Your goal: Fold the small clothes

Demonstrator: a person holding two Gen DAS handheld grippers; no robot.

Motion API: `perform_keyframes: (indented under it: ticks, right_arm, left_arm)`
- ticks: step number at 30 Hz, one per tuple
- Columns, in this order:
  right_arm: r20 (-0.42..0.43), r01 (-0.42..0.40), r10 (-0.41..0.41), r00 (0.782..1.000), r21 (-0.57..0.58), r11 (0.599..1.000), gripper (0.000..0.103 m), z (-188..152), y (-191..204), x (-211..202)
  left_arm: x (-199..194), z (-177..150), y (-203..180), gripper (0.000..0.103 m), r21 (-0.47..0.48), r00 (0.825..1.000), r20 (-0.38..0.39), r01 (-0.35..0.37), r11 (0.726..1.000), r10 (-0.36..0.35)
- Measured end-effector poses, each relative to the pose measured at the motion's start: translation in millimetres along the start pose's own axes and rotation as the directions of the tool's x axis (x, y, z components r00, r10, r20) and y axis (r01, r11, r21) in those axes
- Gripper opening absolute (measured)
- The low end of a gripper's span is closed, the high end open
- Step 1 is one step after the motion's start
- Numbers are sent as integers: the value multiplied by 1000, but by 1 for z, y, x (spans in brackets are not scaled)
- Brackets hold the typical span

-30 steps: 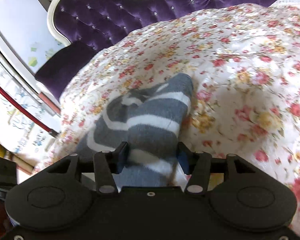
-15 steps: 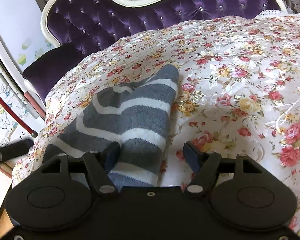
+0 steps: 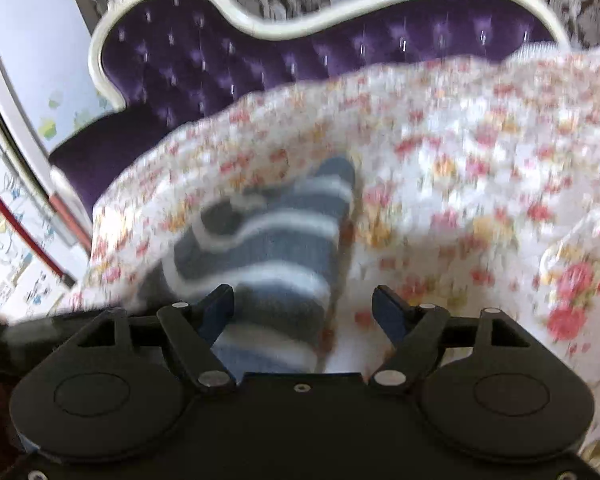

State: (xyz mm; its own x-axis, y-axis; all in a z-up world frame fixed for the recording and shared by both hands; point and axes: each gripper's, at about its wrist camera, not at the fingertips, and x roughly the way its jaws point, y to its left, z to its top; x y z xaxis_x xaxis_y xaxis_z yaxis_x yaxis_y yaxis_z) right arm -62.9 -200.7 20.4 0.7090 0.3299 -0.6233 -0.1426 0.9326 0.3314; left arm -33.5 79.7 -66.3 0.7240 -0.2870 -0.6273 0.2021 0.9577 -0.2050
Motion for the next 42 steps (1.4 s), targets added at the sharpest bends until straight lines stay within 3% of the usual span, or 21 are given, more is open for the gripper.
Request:
perform_keyframes:
  ticks: [4,6,8,11,18,23,25,28,32,37,42]
  right_arm:
    - [23,62,-62,998,14,998,81,18,-5,20]
    - [-20,134,-135,991,-21,991,83,22,-8,39]
    - [-52,184,-186,981,-45,982,92,19,-13,55]
    - [-54,166,-165,985,20,986,95,16,-25,56]
    - [-5,169,-169,986,42,985,95,15,-28,32]
    - [86,151,-153,984,37,988,97,16,-21,-1]
    - [116,131,-134,984,35,991,102,15,-18,-15]
    - [136,109,-111,984,22,994,103,12,-11,-32]
    - [95,65,-63,993,-10,998,103,6,1,-42]
    - [96,15,-12,995,-30,999,103,-6,15,-55]
    - [88,22,-16,996,-75,997,103,-13,26,-67]
  left_arm:
    - [-1,0,-3,71,3,1000,4,-7,1000,7]
    - [1,-1,-2,72,-7,1000,5,-5,1000,5]
    - [2,0,-1,72,-23,1000,4,2,1000,-2]
    - [0,-2,1,72,-41,1000,15,8,999,-8]
    - [-13,-7,15,73,-141,999,40,13,990,-7]
    - [-24,-7,23,73,-209,998,57,-3,978,15]
    - [-29,-6,25,73,-221,997,67,-20,975,36]
    - [-39,-5,27,73,-227,991,93,-68,972,91]
    - [-57,-1,24,73,-192,977,137,-133,972,161]
    - [-81,7,-4,73,-49,957,187,-218,975,223]
    - [-97,8,-39,73,64,937,205,-299,952,281]
